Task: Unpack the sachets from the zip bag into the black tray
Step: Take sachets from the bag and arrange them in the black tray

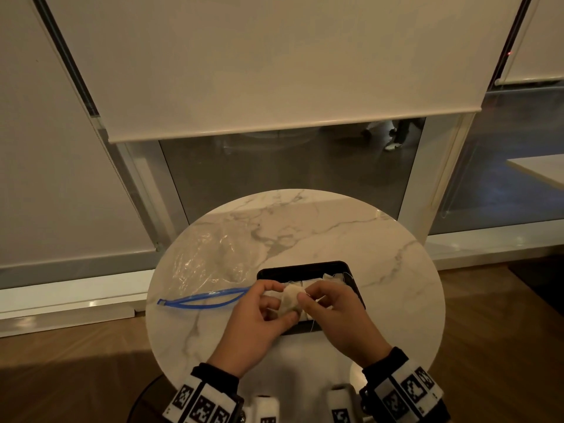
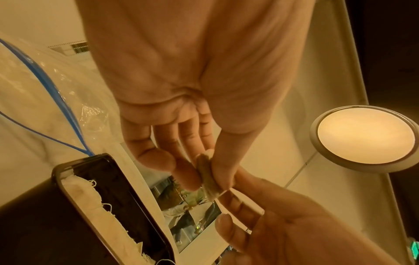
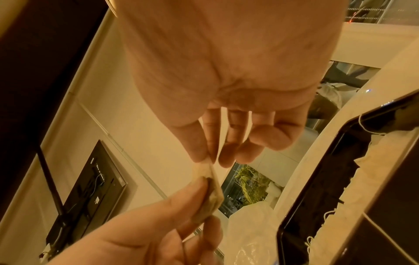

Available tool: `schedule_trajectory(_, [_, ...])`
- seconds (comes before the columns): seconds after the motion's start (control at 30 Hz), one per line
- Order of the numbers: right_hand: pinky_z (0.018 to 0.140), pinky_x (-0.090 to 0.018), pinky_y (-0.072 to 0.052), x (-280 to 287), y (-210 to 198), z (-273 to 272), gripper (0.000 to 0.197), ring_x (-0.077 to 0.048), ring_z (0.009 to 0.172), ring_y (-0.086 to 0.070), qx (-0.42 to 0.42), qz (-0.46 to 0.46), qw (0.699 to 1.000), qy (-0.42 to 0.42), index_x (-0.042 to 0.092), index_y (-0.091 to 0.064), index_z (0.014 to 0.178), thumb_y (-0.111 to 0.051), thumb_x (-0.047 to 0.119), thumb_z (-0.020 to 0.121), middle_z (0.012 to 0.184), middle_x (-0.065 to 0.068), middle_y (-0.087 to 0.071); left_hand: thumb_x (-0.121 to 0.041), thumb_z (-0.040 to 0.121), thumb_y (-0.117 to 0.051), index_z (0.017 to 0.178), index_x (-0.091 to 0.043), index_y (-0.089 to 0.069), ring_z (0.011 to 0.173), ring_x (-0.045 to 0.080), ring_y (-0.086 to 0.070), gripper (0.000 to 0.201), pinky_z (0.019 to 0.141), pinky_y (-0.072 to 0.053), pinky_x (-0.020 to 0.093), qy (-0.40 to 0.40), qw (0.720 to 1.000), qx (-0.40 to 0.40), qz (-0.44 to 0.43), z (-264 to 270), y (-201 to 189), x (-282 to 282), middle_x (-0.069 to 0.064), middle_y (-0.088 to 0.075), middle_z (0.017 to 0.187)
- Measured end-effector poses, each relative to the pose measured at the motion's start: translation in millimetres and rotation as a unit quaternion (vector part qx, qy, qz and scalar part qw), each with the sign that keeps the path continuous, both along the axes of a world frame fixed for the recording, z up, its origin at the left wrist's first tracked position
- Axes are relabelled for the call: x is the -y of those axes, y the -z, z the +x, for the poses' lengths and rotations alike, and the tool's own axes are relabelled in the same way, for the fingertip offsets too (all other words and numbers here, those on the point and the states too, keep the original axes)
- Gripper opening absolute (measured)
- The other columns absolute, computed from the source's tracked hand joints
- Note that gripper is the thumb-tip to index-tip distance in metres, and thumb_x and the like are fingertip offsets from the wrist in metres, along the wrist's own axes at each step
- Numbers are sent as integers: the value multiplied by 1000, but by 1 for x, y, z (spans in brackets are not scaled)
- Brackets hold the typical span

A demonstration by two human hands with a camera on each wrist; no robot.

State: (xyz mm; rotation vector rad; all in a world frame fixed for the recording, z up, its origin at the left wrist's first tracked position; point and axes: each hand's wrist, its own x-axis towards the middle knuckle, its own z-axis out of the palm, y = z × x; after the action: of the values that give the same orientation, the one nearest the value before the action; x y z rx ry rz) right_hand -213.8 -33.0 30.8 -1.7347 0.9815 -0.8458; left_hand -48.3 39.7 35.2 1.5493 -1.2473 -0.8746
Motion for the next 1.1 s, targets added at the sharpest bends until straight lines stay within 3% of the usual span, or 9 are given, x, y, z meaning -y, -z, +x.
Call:
schedule_trajectory(0.17, [64, -17, -51, -3, -9, -4, 5, -5, 73, -61, 24, -24, 999, 10, 30, -72, 86, -70, 30, 90, 86, 11, -70, -18, 80, -83, 110, -31, -60, 82, 14, -72, 40, 77, -59, 29, 19, 999, 26, -3, -2, -4, -3, -3, -76, 92])
schedule_trajectory(0.53, [68, -18, -54, -5, -15, -5, 7, -3, 73, -60, 25, -30, 999, -7, 30, -72, 83, -71, 26, 89, 84, 14, -70, -17, 81, -82, 109, -28, -61, 75, 7, -68, 36, 70, -52, 20, 29, 999, 40, -17, -5, -7, -4, -3, -76, 89])
schedule_trajectory(0.77, [64, -16, -51, 2, -12, -12, 8, 0, 69, -57, 6, -37, 999, 2, 29, -73, 81, -72, 25, 88, 78, 13, -68, -24, 83, -80, 110, -31, -63, 91, 8, -70, 33, 81, -55, 22, 33, 998, 50, -1, -4, 0, -3, -6, -75, 98])
schedule_trajectory(0.87, [67, -19, -50, 8, -4, -16, 8, -5, 74, -58, 1, -70, 994, 82, 33, -73, 80, -74, 28, 86, 83, 13, -69, -28, 86, -77, 113, -34, -63, 95, -6, -63, 31, 77, -49, 7, 6, 998, 67, 3, -3, 3, -3, -14, -69, 108])
schedule_trajectory(0.97, [72, -20, -45, 10, 2, -19, 10, -2, 84, -56, -76, -149, 974, 153, 39, -69, 80, -74, 32, 86, 88, 17, -67, -34, 89, -72, 115, -39, -63, 97, -12, -59, 28, 73, -45, 1, -13, 996, 87, 7, -1, 5, -2, -21, -65, 114])
schedule_trajectory(1.1, [61, -12, -43, 5, -5, -21, 10, 7, 69, -58, -136, -53, 989, -9, 35, -71, 81, -70, 31, 90, 78, 17, -68, -36, 92, -68, 115, -39, -64, 98, -17, -56, 24, 73, -44, 0, -6, 996, 94, 3, -1, 6, -1, -23, -63, 114])
